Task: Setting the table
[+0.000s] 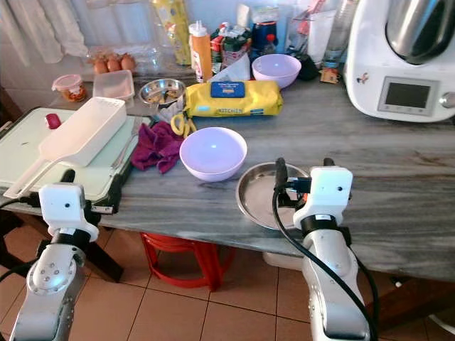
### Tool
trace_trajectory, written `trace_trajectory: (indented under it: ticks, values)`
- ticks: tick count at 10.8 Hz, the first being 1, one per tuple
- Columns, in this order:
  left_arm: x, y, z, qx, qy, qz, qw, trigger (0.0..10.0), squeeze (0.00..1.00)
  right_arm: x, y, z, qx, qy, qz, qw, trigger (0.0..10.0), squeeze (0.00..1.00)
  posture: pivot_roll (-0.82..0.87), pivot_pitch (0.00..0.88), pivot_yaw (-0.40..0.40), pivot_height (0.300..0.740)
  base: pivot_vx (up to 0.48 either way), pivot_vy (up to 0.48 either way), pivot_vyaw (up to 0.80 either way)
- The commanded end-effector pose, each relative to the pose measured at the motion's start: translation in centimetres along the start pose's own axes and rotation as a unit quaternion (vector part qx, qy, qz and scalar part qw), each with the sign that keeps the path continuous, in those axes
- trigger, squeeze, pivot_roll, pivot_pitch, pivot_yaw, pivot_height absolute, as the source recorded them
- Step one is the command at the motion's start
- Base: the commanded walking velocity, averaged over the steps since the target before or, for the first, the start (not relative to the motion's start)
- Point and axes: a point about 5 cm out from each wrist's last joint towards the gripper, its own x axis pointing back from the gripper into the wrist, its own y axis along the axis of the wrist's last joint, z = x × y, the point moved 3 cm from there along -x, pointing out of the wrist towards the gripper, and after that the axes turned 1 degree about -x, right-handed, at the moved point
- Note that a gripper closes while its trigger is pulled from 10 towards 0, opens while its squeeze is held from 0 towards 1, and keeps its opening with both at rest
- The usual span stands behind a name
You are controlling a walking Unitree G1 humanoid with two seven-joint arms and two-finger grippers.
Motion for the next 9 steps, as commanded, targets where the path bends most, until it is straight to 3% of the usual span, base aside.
trace_trajectory:
  ticks: [1, 6, 9]
  values:
    - [-0.2, -0.3, 0.0, -0.005, 0.008, 0.008, 1.0, 10.0, 0.0, -0.3, 0.9, 0.9, 0.008, 0.021, -0.013, 1.0, 10.0, 0.0, -0.13, 0.087, 0.052, 0.74, 0.0, 0.0, -0.8]
    - [-1.6, 0.0, -2.1, 0.006, -0.014, 0.011, 1.0, 10.0, 0.0, -1.2, 1.3, 2.1, 0.002, 0.043, -0.018, 0.999, 10.0, 0.0, -0.15, 0.078, 0.059, 0.74, 0.0, 0.0, -0.59]
    - [-2.2, 0.2, -2.2, 0.004, -0.017, 0.012, 1.0, 10.0, 0.0, -1.4, 1.7, 1.9, 0.001, 0.034, -0.028, 0.999, 10.0, 0.0, -0.15, 0.073, 0.074, 0.74, -0.115, 0.0, 0.0]
